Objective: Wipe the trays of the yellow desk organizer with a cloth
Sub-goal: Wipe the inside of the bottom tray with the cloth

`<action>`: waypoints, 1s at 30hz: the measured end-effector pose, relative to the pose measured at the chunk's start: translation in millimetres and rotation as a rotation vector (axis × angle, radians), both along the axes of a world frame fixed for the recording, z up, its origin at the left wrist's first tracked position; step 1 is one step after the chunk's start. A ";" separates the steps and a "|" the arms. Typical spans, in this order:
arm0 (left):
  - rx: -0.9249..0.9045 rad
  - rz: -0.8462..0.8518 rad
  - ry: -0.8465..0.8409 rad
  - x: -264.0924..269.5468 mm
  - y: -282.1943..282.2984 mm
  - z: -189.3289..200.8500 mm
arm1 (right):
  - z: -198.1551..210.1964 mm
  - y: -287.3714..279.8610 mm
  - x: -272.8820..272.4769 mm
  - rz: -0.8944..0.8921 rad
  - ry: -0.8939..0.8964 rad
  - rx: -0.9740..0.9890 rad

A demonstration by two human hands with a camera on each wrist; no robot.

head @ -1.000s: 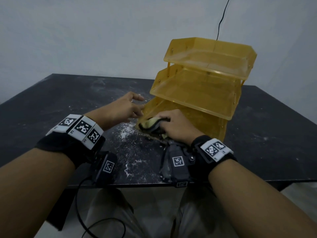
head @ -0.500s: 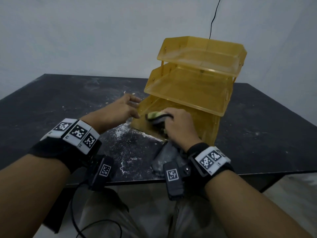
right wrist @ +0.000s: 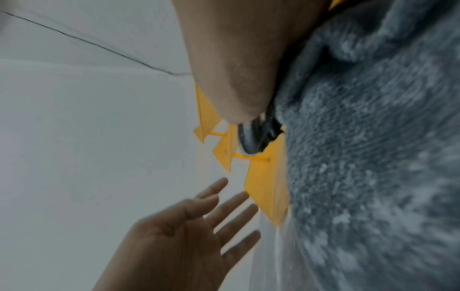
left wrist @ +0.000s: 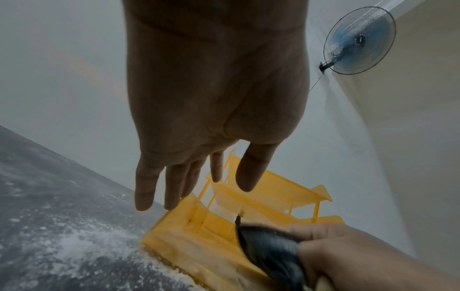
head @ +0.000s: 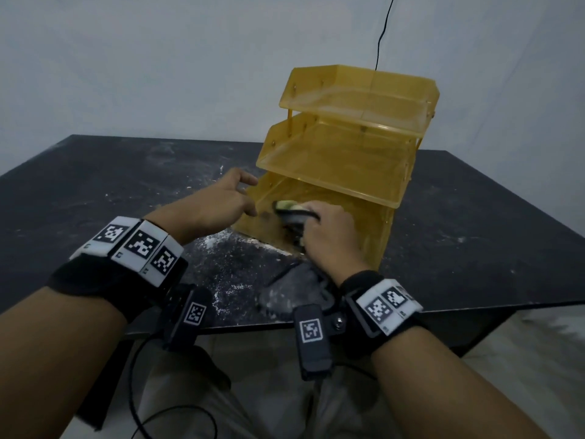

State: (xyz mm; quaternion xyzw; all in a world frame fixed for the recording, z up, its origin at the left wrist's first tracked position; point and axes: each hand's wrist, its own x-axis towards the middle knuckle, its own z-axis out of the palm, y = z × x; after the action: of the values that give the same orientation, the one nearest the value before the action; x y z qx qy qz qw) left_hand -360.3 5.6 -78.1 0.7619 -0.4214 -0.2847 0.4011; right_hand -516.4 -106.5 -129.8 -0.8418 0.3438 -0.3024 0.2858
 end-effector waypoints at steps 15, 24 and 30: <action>-0.180 0.040 -0.207 -22.6 -10.2 0.0 | -2.6 22.8 -9.3 -0.085 0.156 -0.018; 0.204 -0.386 -0.602 -55.8 -36.3 -6.2 | 10.5 7.3 -54.7 -0.165 -0.295 0.182; 0.507 -0.404 -0.934 -73.5 -64.3 -19.7 | -7.9 -11.3 -99.8 -0.467 -0.285 -0.114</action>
State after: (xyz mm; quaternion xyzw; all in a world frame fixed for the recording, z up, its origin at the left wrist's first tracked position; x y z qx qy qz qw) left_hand -433.8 -58.8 -97.8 0.7835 -0.6101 -0.0808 -0.0859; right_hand -616.1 -117.8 -137.7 -0.7034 0.4674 -0.4943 0.2062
